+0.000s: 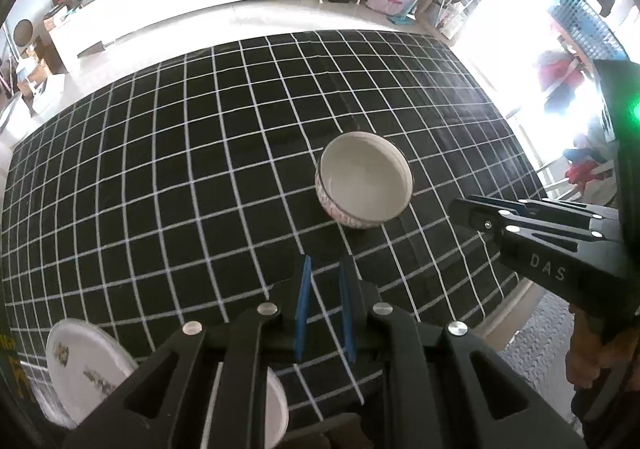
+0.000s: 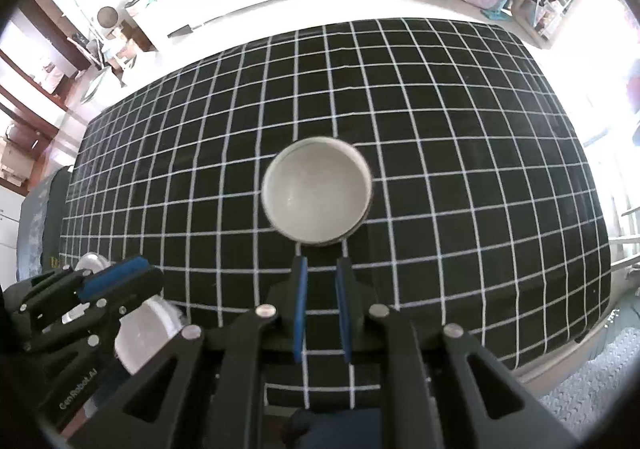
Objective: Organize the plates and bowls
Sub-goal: 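Grasp the rim of the small patterned bowl with the left tool, then carry the patterned bowl over the nested white bowls with the left tool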
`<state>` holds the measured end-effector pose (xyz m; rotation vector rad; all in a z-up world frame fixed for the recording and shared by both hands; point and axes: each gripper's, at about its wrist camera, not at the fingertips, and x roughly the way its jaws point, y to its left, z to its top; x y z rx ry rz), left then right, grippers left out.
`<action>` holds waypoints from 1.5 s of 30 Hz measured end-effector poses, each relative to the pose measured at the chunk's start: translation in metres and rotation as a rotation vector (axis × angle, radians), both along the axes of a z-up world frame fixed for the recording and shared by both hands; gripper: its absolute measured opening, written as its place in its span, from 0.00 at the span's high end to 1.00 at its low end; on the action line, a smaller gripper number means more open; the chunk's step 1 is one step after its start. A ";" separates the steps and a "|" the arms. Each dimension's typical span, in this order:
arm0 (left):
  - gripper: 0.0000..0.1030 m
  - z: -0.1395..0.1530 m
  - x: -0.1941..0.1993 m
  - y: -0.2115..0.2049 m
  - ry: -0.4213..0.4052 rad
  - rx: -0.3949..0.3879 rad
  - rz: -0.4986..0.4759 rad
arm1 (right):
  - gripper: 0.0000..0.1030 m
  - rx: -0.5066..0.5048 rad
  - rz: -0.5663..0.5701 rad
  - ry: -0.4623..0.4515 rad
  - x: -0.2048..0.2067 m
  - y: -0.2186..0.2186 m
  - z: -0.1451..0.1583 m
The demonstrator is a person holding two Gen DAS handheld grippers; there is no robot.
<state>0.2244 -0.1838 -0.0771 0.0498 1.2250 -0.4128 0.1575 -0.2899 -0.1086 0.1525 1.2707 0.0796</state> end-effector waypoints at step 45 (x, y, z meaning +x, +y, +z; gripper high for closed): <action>0.92 -0.094 0.043 0.083 0.135 0.214 0.034 | 0.84 0.064 0.144 0.127 0.026 0.059 -0.093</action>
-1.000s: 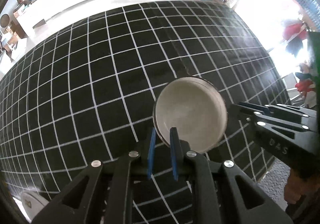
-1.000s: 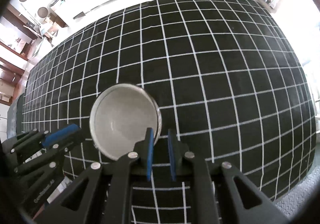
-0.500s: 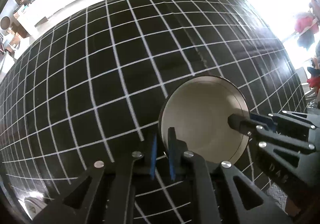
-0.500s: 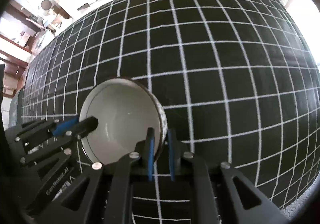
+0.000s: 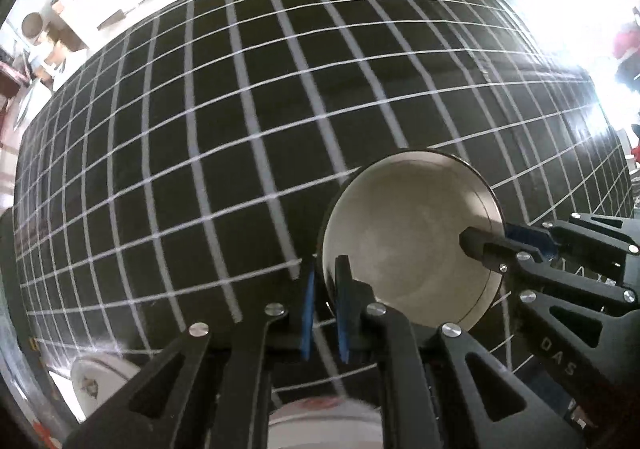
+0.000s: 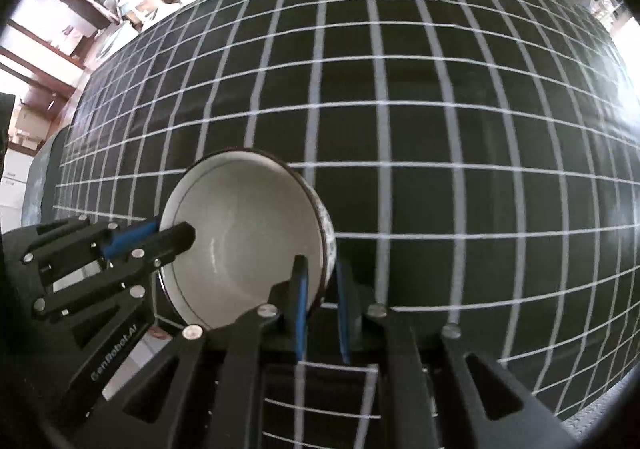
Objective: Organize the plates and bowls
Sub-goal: 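Carry the patterned bowl over the nested white bowls with the left tool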
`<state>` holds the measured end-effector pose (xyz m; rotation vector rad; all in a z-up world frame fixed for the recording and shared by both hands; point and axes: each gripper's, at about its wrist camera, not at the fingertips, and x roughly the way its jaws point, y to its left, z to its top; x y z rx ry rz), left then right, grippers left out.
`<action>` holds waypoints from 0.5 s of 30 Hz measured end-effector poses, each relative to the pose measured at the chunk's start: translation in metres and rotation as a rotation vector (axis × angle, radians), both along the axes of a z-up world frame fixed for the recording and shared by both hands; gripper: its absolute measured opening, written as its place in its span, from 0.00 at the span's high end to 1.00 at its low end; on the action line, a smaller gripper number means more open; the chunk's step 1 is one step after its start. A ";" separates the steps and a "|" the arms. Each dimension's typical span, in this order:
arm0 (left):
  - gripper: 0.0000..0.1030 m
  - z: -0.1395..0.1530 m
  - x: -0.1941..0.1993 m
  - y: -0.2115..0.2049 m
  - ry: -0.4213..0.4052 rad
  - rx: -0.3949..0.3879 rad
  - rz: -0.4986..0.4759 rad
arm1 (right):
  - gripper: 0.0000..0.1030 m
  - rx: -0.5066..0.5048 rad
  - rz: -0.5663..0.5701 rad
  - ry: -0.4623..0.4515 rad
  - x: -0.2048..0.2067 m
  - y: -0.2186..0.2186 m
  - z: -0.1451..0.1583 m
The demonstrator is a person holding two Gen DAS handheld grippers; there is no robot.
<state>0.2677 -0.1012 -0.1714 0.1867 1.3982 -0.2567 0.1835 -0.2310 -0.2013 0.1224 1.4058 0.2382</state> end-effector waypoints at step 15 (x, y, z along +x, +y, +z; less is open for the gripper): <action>0.92 0.001 -0.024 0.098 -0.010 -0.036 0.062 | 0.84 -0.052 0.106 0.006 -0.009 0.096 0.003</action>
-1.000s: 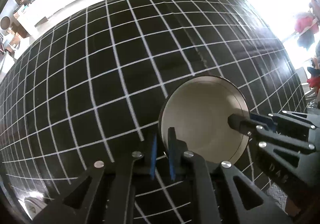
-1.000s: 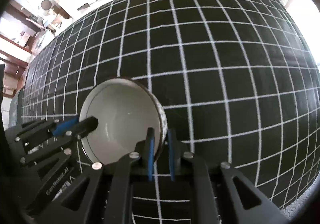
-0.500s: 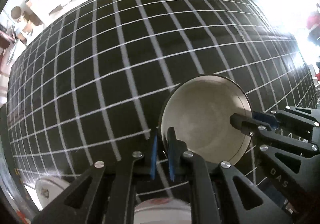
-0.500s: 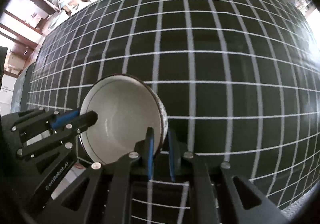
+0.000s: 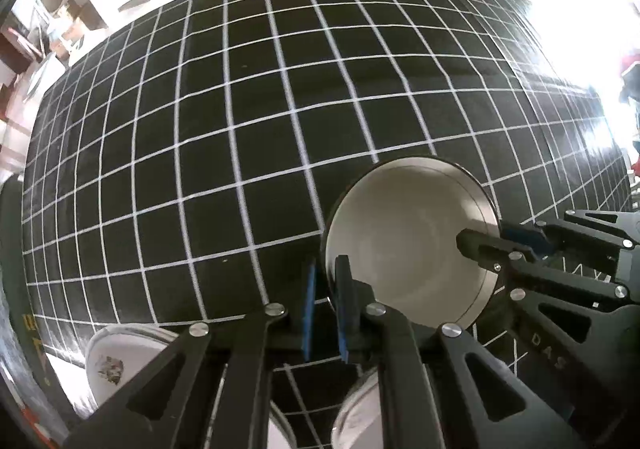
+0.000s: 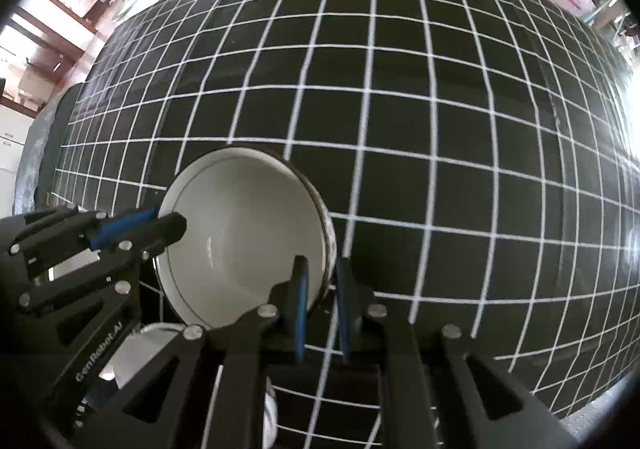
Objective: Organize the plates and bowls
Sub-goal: 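Carry the patterned bowl over the nested white bowls with the left tool, then lower the patterned bowl into the white bowls with the left tool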
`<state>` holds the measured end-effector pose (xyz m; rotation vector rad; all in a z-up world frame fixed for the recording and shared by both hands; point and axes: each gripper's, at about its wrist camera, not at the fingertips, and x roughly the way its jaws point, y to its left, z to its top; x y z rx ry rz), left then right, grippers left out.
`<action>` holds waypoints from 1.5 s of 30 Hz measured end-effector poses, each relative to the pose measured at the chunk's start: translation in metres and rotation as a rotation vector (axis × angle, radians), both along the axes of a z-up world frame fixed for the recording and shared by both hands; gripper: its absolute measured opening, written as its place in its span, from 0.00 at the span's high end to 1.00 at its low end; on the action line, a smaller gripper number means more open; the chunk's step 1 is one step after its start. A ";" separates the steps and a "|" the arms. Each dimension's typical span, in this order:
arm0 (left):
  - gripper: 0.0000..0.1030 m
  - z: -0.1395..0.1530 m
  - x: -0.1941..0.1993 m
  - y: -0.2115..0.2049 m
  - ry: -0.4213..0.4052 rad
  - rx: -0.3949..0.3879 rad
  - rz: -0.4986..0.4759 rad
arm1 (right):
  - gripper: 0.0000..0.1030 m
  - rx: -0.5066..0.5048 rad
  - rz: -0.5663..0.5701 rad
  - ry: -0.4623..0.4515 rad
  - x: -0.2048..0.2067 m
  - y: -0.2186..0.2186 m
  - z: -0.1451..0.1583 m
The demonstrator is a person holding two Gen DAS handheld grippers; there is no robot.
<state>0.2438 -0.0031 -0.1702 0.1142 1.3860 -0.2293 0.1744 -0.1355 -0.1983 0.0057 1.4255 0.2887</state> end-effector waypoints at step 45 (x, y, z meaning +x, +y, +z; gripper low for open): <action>0.92 0.116 -0.117 0.061 -0.117 -0.105 0.039 | 0.84 0.018 -0.110 -0.126 -0.047 0.046 0.097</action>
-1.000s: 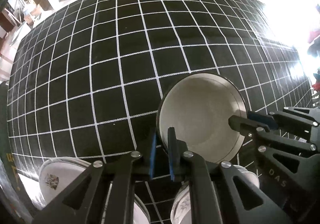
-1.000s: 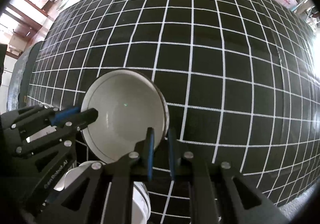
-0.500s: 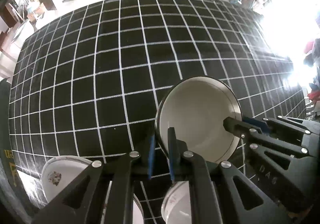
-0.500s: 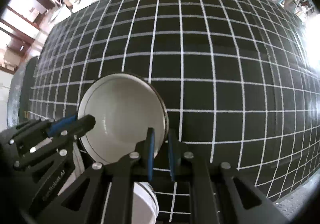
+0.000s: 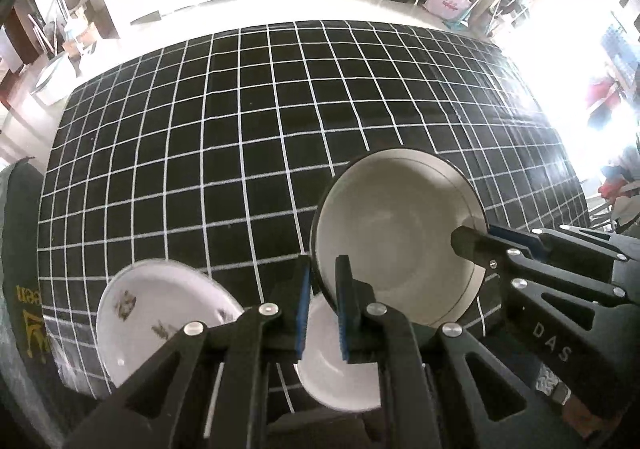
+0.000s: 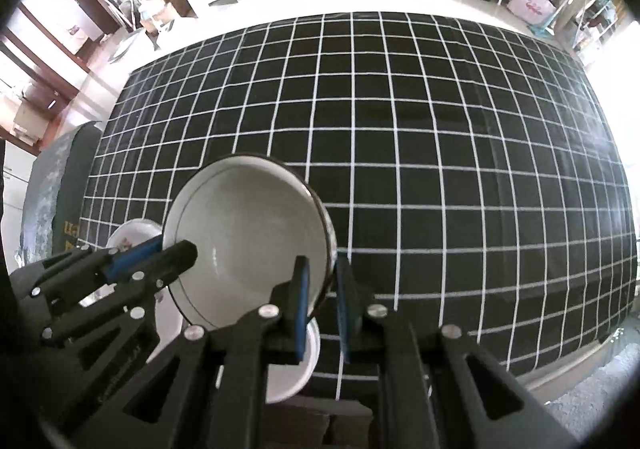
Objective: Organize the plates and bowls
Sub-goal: 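Lower the patterned bowl into the white bowls with the left tool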
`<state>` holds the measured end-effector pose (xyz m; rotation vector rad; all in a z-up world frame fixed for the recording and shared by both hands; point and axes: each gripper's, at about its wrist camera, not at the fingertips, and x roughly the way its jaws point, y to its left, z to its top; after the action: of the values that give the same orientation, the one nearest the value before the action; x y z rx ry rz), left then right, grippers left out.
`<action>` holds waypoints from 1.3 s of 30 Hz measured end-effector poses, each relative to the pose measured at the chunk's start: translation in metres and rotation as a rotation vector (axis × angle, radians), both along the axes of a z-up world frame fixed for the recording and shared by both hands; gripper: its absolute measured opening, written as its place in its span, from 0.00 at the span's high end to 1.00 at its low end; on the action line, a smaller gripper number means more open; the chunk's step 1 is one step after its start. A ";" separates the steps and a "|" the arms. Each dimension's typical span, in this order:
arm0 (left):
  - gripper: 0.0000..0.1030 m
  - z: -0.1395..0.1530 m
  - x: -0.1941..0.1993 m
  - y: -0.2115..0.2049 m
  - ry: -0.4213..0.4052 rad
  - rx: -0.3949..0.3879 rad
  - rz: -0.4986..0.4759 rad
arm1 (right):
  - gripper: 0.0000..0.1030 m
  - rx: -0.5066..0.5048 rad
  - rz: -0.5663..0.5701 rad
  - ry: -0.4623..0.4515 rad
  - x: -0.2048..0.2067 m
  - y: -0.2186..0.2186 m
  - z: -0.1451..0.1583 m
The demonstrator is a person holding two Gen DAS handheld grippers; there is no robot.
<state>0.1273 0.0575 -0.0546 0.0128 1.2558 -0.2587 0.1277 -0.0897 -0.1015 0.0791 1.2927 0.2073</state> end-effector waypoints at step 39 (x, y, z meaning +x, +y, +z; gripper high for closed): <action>0.91 -0.067 -0.064 -0.008 0.077 0.035 0.036 | 0.84 -0.003 0.041 0.096 -0.056 -0.007 -0.058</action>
<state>0.0635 0.0494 -0.1215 0.0108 1.3357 -0.2079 0.0721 -0.0969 -0.1592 0.0601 1.3912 0.2392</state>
